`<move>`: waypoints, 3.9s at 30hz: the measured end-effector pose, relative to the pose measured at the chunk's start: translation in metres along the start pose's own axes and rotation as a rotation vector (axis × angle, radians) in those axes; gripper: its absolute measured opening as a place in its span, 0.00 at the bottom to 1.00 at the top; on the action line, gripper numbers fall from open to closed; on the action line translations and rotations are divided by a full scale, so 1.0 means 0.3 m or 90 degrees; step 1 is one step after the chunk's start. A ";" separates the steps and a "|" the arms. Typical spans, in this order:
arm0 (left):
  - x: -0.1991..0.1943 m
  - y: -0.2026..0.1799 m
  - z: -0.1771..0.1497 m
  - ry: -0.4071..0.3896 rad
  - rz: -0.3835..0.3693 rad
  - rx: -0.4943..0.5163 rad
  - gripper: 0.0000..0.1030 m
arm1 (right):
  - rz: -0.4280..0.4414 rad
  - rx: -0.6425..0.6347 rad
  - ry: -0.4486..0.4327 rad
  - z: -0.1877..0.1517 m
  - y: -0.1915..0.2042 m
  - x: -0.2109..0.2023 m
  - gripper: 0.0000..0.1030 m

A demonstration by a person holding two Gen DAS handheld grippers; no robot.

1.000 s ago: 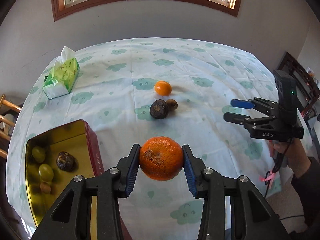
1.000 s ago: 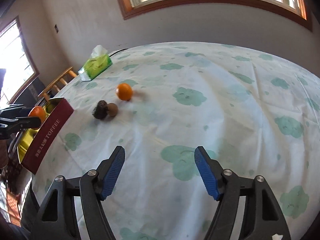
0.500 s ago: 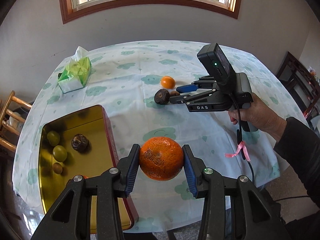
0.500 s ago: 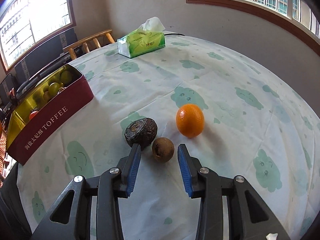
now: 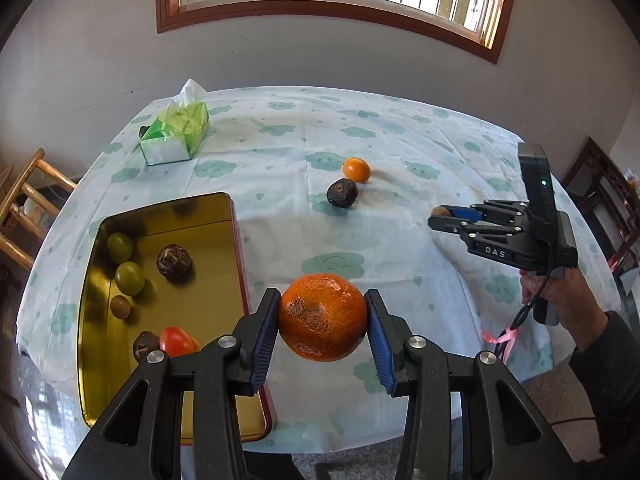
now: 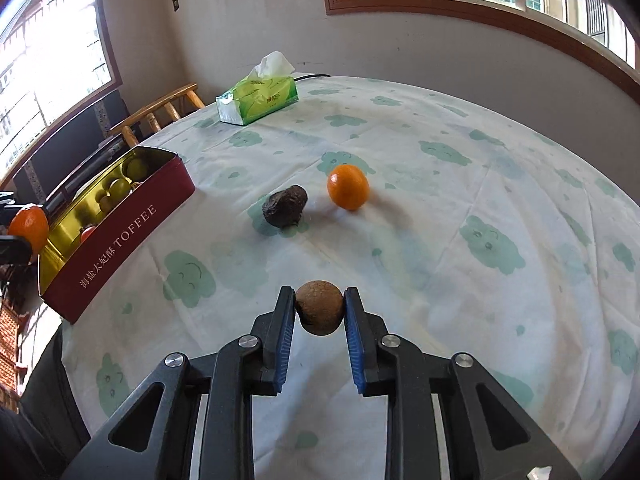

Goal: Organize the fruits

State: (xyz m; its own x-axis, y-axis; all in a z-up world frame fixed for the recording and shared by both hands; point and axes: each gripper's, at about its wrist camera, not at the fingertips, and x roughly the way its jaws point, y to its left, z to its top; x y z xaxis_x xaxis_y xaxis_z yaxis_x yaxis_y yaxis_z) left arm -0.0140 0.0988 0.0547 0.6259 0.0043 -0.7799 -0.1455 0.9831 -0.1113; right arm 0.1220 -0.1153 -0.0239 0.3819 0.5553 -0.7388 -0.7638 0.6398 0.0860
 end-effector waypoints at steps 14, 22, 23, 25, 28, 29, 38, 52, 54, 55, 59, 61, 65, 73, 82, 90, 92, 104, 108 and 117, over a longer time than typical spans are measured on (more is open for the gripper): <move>-0.058 0.118 -0.097 -0.040 0.145 -0.035 0.42 | -0.061 0.143 0.009 -0.129 -0.197 -0.047 0.22; -0.019 0.160 -0.142 -0.031 0.194 -0.022 0.43 | -0.071 0.136 0.011 -0.132 -0.187 -0.045 0.22; -0.014 0.166 -0.145 -0.028 0.196 -0.021 0.43 | -0.071 0.136 0.011 -0.132 -0.186 -0.044 0.22; -0.003 0.181 -0.151 -0.024 0.204 -0.021 0.43 | -0.070 0.137 0.011 -0.130 -0.184 -0.042 0.22; 0.017 0.195 -0.157 -0.019 0.217 -0.018 0.43 | -0.071 0.136 0.011 -0.131 -0.186 -0.043 0.22; 0.025 0.200 -0.158 -0.017 0.220 -0.018 0.43 | -0.072 0.135 0.012 -0.130 -0.183 -0.042 0.22; 0.078 0.231 -0.160 0.006 0.225 -0.020 0.43 | -0.073 0.134 0.012 -0.133 -0.188 -0.044 0.22; 0.185 0.226 -0.060 0.036 0.225 0.004 0.43 | -0.070 0.135 0.011 -0.132 -0.190 -0.045 0.22; 0.199 0.222 -0.046 0.038 0.227 0.009 0.43 | -0.070 0.135 0.011 -0.132 -0.190 -0.045 0.22; 0.206 0.221 -0.038 0.040 0.227 0.011 0.43 | -0.070 0.134 0.011 -0.133 -0.191 -0.046 0.22; 0.228 0.217 -0.014 0.046 0.228 0.018 0.43 | -0.070 0.135 0.011 -0.133 -0.191 -0.045 0.22; 0.236 0.216 -0.005 0.047 0.230 0.022 0.43 | -0.070 0.135 0.011 -0.133 -0.191 -0.046 0.22; 0.252 0.215 0.011 0.053 0.234 0.025 0.43 | -0.069 0.135 0.011 -0.133 -0.190 -0.045 0.22; 0.254 0.212 0.022 0.040 0.248 0.030 0.53 | -0.069 0.134 0.011 -0.132 -0.191 -0.045 0.22; 0.207 0.204 0.010 0.023 0.247 0.019 0.64 | -0.068 0.135 0.011 -0.132 -0.192 -0.045 0.22; 0.114 0.195 -0.053 -0.001 0.269 0.008 0.71 | -0.060 0.137 0.011 -0.136 -0.192 -0.050 0.23; 0.087 0.197 -0.068 -0.011 0.276 0.005 0.75 | -0.061 0.135 0.015 -0.134 -0.183 -0.053 0.24; 0.001 0.233 -0.134 -0.032 0.296 -0.034 0.80 | -0.030 0.118 -0.009 -0.124 -0.056 -0.118 0.23; -0.018 0.254 -0.165 -0.031 0.295 -0.051 0.80 | -0.013 0.098 -0.020 -0.109 0.028 -0.141 0.23; -0.072 0.315 -0.235 -0.034 0.311 -0.076 0.80 | 0.041 0.018 -0.039 -0.033 0.278 -0.175 0.23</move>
State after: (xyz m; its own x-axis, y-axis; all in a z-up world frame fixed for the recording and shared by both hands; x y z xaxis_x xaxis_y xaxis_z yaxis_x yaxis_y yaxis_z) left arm -0.0954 0.1786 0.0177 0.5001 0.4714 -0.7264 -0.5157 0.8360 0.1874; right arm 0.0331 -0.0965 0.0155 0.3648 0.6263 -0.6890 -0.7727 0.6165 0.1513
